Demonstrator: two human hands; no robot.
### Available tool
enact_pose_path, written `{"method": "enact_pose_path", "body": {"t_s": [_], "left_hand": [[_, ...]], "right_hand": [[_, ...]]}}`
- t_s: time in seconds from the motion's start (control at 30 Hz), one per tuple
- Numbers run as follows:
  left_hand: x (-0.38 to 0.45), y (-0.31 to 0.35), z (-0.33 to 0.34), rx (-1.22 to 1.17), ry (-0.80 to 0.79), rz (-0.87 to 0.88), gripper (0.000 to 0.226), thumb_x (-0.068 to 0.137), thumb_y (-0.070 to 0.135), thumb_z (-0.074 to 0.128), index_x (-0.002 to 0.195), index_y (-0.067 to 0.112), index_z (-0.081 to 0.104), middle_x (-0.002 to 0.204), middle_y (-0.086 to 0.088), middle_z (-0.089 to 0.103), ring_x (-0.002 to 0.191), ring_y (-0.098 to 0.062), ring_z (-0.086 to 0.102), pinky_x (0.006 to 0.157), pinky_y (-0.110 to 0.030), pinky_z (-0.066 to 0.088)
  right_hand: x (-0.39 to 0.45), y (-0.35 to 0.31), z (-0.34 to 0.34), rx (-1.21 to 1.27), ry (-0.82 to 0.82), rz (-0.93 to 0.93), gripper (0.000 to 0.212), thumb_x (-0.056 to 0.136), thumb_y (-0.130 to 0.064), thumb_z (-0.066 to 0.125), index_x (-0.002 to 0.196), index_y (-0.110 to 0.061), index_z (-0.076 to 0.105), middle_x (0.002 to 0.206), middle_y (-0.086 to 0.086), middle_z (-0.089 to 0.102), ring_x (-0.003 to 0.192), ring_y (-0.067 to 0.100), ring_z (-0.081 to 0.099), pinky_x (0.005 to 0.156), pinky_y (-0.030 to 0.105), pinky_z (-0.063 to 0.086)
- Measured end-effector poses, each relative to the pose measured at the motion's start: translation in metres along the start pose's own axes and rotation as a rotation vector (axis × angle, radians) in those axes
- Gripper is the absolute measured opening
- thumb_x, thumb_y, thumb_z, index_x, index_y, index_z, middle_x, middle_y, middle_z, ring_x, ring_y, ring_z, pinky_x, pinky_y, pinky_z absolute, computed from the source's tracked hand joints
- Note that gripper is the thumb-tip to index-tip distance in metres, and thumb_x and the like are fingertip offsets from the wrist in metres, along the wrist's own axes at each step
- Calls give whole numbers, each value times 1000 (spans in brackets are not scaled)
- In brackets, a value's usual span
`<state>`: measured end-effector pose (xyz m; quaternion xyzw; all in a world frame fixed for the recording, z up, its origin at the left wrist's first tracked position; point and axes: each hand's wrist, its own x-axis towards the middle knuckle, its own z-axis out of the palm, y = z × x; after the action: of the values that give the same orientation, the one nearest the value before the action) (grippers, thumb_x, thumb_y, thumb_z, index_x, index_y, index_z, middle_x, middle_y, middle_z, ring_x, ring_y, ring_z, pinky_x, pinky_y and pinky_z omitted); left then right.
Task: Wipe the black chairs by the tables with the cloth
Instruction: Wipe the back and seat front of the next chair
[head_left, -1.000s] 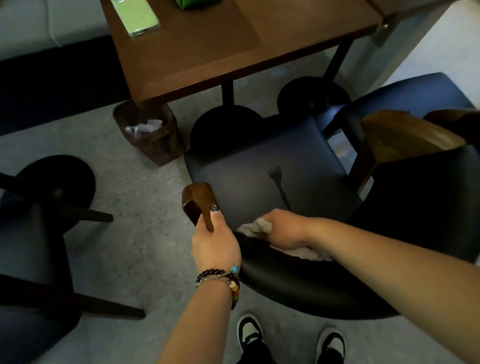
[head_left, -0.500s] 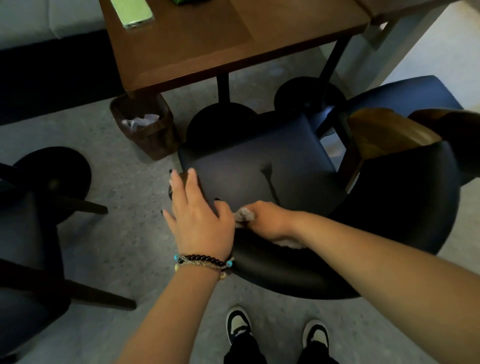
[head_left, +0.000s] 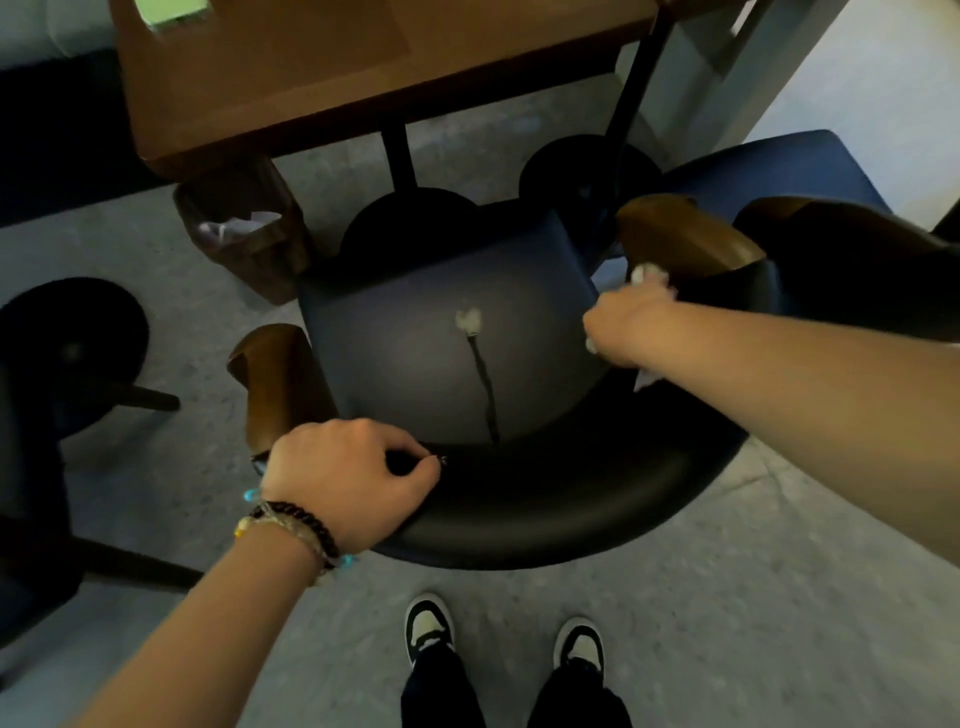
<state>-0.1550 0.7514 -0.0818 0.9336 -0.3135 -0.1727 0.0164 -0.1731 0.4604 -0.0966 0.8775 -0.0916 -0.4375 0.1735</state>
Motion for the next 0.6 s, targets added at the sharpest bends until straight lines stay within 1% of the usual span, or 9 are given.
{"method": "enact_pose_path", "body": {"t_s": [0.07,0.1,0.17,0.23,0.33,0.43,0.5,0.53,0.6], "left_hand": [[1,-1,2,-9,3,-25,57,64,81,16,89,58,63,83,24,67,76,-4,61,58,-22,46],[1,-2,2,-10,3,-32,57,63,81,16,88,58,62,86,25,68,79,-3,61,61,-22,47],[1,-2,1,-7,-19,-46,55,63,81,16,86,60,61,91,26,67,81,-1,60,62,-23,47],[1,-1,-1,-8,-60,-57,49,63,81,17,82,61,58,93,28,66,82,-1,59,64,-23,46],[2,-1,-2,-14,-97,-79,47,67,77,22,89,61,60,96,28,65,82,0,57,65,-24,44],[2,0,-3,-15,-103,-107,47,71,71,27,96,56,64,99,24,66,88,-3,59,72,-26,48],[1,1,-4,-4,-116,-114,48,72,69,28,98,54,65,100,22,66,89,-5,60,74,-28,49],[1,1,-5,-1,-121,-118,48,73,69,28,99,54,65,99,22,66,88,-5,60,73,-28,49],[1,0,-5,-3,-120,-127,46,74,68,28,99,54,65,98,22,66,87,-4,59,72,-27,49]], "right_hand": [[5,24,3,-92,167,-30,36,95,-27,47,128,-20,55,131,8,55,122,35,47,105,59,27],[6,32,7,-59,215,-78,38,92,-35,47,127,-23,55,128,7,56,121,35,47,104,61,26],[8,39,14,91,167,-150,46,90,-52,43,128,-28,52,129,7,56,122,36,47,102,62,25],[12,38,18,133,91,-167,50,88,-59,44,128,-30,54,132,6,56,124,36,47,102,59,29],[21,32,19,139,61,-126,45,90,-50,53,126,-24,59,131,9,56,120,37,50,101,55,36],[21,12,15,131,16,-135,44,93,-39,57,133,-22,55,136,9,53,117,34,53,93,46,42],[14,-10,13,227,-44,-274,40,93,-35,60,129,-18,59,131,9,57,104,29,57,86,35,45],[11,-25,13,281,-53,-359,36,92,-33,61,124,-18,62,125,7,61,99,28,59,78,29,43],[3,-55,14,336,-24,-492,27,94,-29,57,117,-18,65,119,6,63,101,27,62,66,22,38]]}}
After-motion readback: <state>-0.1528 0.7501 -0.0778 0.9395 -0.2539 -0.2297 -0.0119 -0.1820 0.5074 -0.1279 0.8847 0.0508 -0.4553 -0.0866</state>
